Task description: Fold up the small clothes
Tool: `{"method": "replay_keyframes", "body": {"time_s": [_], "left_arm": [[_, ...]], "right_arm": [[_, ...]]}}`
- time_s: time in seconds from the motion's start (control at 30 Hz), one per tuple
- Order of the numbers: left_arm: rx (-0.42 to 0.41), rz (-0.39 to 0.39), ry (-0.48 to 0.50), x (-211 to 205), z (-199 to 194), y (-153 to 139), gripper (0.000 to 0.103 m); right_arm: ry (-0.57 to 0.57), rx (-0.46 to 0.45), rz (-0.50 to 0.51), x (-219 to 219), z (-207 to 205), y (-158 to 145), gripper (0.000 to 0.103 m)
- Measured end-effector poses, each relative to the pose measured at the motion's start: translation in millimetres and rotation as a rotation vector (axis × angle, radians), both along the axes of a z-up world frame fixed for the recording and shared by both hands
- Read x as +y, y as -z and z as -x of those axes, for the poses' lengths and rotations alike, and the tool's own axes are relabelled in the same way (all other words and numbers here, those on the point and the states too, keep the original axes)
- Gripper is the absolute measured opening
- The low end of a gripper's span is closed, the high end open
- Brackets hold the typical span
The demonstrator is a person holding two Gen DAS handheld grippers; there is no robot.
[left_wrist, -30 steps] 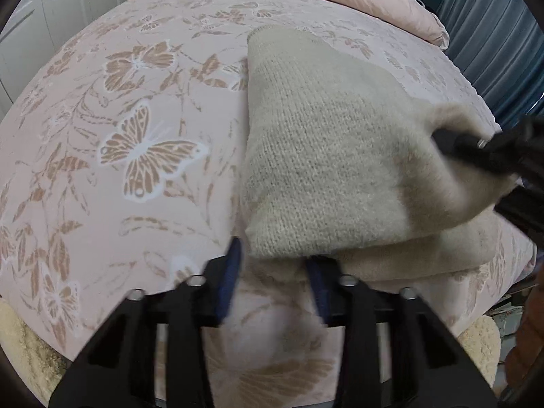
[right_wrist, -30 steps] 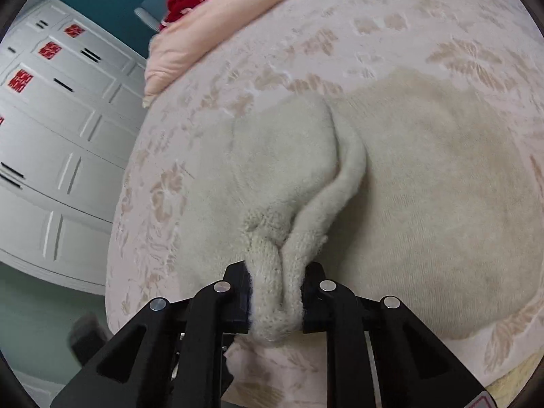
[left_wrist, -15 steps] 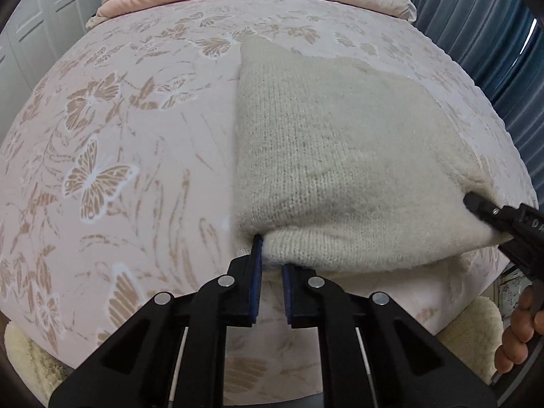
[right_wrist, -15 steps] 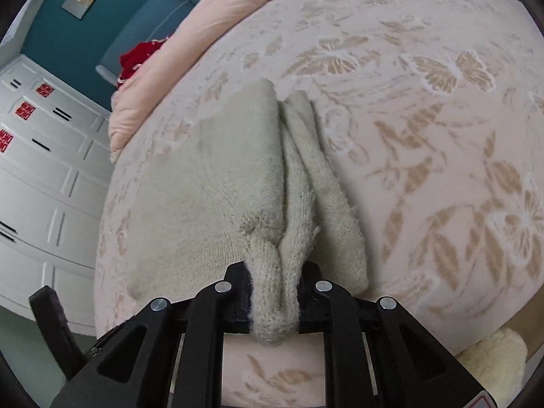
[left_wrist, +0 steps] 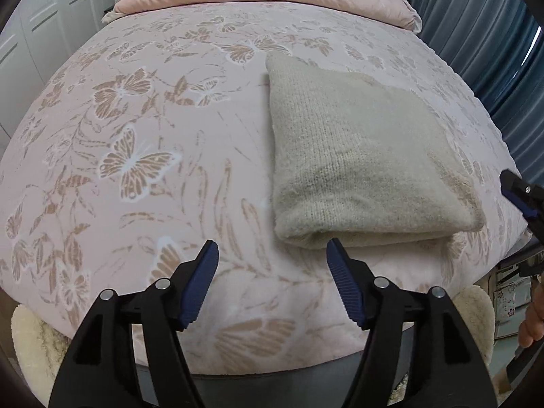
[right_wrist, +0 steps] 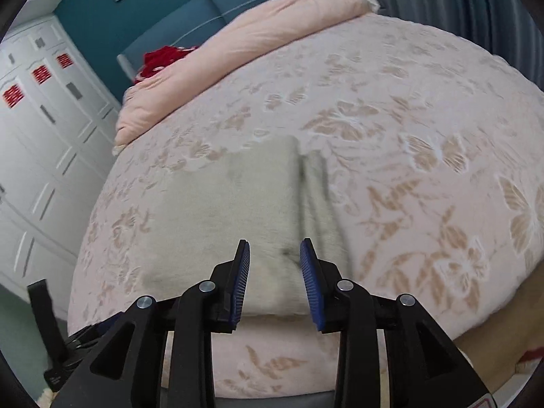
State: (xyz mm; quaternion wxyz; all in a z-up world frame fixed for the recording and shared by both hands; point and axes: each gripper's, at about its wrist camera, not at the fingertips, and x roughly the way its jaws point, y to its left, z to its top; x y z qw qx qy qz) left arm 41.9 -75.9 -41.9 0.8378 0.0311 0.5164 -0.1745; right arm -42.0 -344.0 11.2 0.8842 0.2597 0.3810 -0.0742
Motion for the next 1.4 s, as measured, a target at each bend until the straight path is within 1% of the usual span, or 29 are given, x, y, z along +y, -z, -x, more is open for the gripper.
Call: {"method": "replay_keyframes", "body": {"time_s": [0.03,0.1,0.17,0.23,0.3,0.33,0.37,0.4,0.43,0.47,0.53,0.6,0.67,0.7,0.73,0.77,0.8,0.83,0.87,0.93,0.97,1.03,1.13,1.2,1.23,1.27,1.3,1.33,1.4], "left_arm": [[0.002,-0.007,-0.006,3,1,-1,0.065],[0.013,-0.026,-0.018,7,4,-3,0.068],[0.015,-0.025,-0.034,13,7,-5,0.071],[0.013,-0.035,-0.048,19,9,-6,0.073],[0.014,-0.043,-0.059,25,10,-7,0.074],[0.014,-0.049,-0.063,26,11,-7,0.074],[0.011,-0.057,-0.065,27,11,-7,0.074],[0.008,-0.071,-0.065,27,10,-7,0.074],[0.008,-0.085,-0.064,27,10,-7,0.074],[0.012,-0.09,-0.061,26,9,-6,0.074],[0.011,-0.091,-0.057,26,8,-6,0.074],[0.013,-0.094,-0.053,23,8,-4,0.074],[0.026,-0.095,-0.048,21,7,-1,0.074],[0.031,-0.093,-0.047,19,8,1,0.074],[0.037,-0.094,-0.045,18,8,2,0.074],[0.04,-0.094,-0.041,16,8,3,0.074],[0.042,-0.094,-0.035,14,9,4,0.074],[0.042,-0.098,-0.029,13,10,5,0.075],[0.044,-0.102,-0.027,11,10,7,0.078],[0.052,-0.09,-0.023,7,11,8,0.079],[0.057,-0.086,-0.021,5,11,9,0.079],[0.057,-0.082,-0.012,-1,12,9,0.079],[0.047,-0.083,0.01,-9,15,4,0.081],[0.038,-0.085,0.02,-11,17,2,0.084],[0.033,-0.087,0.022,-12,18,1,0.084],[0.029,-0.087,0.024,-12,19,0,0.084],[0.027,-0.087,0.024,-11,19,-1,0.084],[0.026,-0.091,0.021,-9,20,-1,0.084],[0.024,-0.091,0.014,-6,19,-2,0.084]], "right_arm": [[-0.06,-0.017,0.005,14,-10,-8,0.032],[-0.181,-0.038,-0.005,44,-30,-15,0.03],[-0.271,-0.037,-0.03,73,-52,-13,0.023],[-0.339,-0.008,0.016,103,-71,-5,0.02],[-0.374,0.059,0.056,123,-90,17,0.02],[-0.377,0.126,0.078,129,-100,37,0.019],[-0.395,0.213,0.104,134,-109,63,0.018],[-0.433,0.275,0.09,137,-112,86,0.016],[-0.45,0.267,0.069,136,-110,97,0.014],[-0.45,0.25,0.062,134,-106,96,0.013],[-0.428,0.251,0.016,125,-97,83,0.013],[-0.379,0.21,-0.016,111,-84,64,0.014],[-0.283,0.152,0.007,88,-62,46,0.026],[-0.227,0.131,0.005,73,-49,39,0.026],[-0.169,0.115,-0.006,58,-39,36,0.029],[-0.099,0.104,-0.022,40,-27,34,0.035],[-0.034,0.104,-0.035,23,-15,34,0.039],[0.021,0.11,-0.047,8,-7,35,0.049],[0.067,0.121,-0.065,-8,4,39,0.055],[0.126,0.155,-0.11,-30,15,50,0.055],[0.14,0.166,-0.144,-37,18,56,0.055],[0.132,0.15,-0.218,-42,17,63,0.055],[0.079,0.138,-0.302,-31,0,72,0.058],[0.047,0.162,-0.323,-20,-16,81,0.059],[0.045,0.18,-0.301,-16,-23,84,0.047],[0.034,0.19,-0.276,-13,-30,85,0.012],[0.012,0.194,-0.261,-9,-38,81,0.014],[-0.01,0.159,-0.241,-4,-44,67,0.013],[-0.093,-0.01,-0.195,5,-49,11,0.012]]}}
